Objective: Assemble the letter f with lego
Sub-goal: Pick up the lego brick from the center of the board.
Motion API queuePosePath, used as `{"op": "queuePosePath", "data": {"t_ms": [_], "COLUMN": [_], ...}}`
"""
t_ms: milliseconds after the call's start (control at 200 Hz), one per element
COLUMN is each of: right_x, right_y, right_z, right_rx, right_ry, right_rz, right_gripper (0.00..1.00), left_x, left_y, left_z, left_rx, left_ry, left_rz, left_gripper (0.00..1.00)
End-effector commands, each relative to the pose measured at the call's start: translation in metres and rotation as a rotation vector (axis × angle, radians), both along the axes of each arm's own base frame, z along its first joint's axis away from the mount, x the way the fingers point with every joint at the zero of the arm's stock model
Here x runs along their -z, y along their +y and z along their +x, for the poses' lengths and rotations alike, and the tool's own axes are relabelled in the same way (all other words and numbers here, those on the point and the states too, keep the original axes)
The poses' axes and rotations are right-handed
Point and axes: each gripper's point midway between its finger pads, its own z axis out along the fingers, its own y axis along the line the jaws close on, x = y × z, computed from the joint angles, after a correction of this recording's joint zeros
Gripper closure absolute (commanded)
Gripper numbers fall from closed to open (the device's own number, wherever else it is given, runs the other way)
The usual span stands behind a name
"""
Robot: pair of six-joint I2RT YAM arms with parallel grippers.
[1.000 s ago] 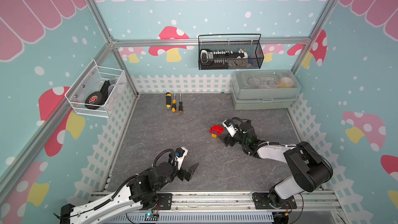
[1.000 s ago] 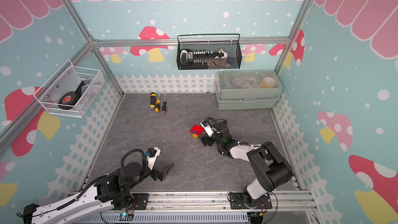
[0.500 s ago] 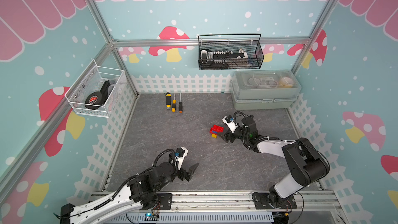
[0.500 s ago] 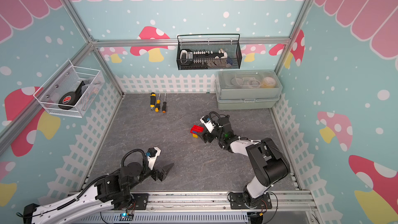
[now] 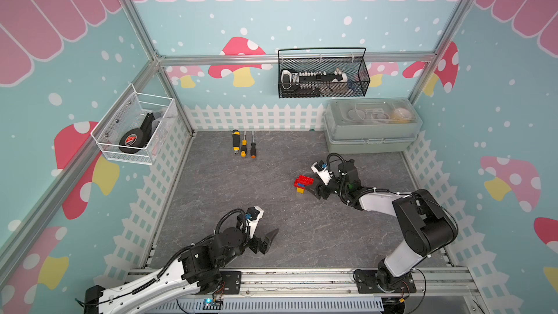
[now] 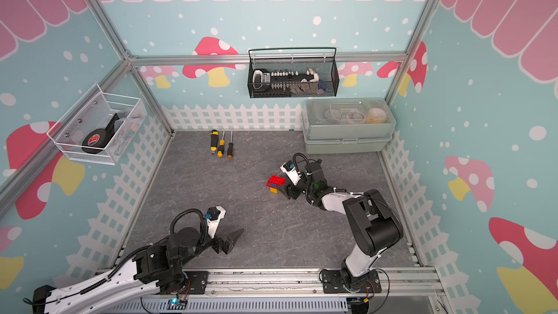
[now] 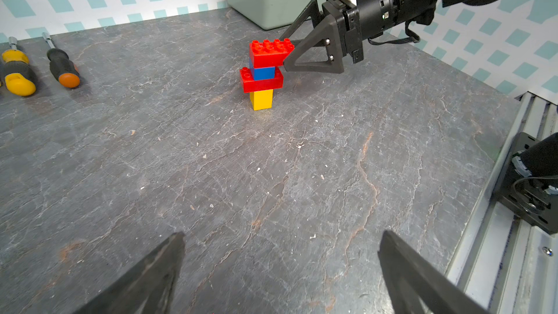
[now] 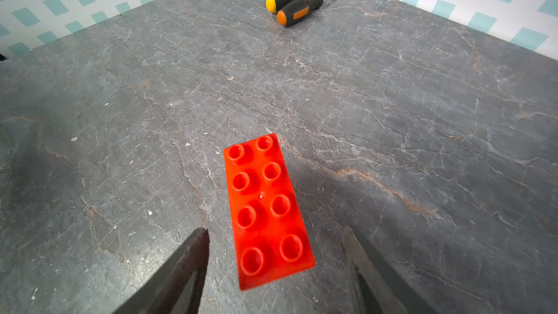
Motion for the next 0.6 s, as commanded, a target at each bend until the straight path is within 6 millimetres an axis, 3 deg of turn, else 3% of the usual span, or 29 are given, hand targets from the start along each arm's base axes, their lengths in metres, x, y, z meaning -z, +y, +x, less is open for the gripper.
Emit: {"op": "queuePosePath", "data": {"t_ms": [0,260,595], "right_x": [-0.0022,-0.0021,-0.0043], "right_y": [0.0030,0.0032,0.0033], "right_z": [0.0011,0.0014,0.0001], "right_rx": [-0.025,-0.031,-0.040], "right_ry": [0.011,0.022,0.020], "right_rz": [0.015,0.019,0.017], "right_gripper": [0.35,0.49,0.56], "left_x": [-0.0045,-0.0043,-0.0032], "left_y": [-0.0003,-0.0004,-0.0004], "left_z": [0.0014,0.0013,0.0015], "left_rx": [-0.006,-0.005,-0.006], "left_ry": [-0.018,-0.018,-0.015], "left_rz": [-0.004,-0.003,0.001], "left_gripper": [0.01,0.01,0.01]}}
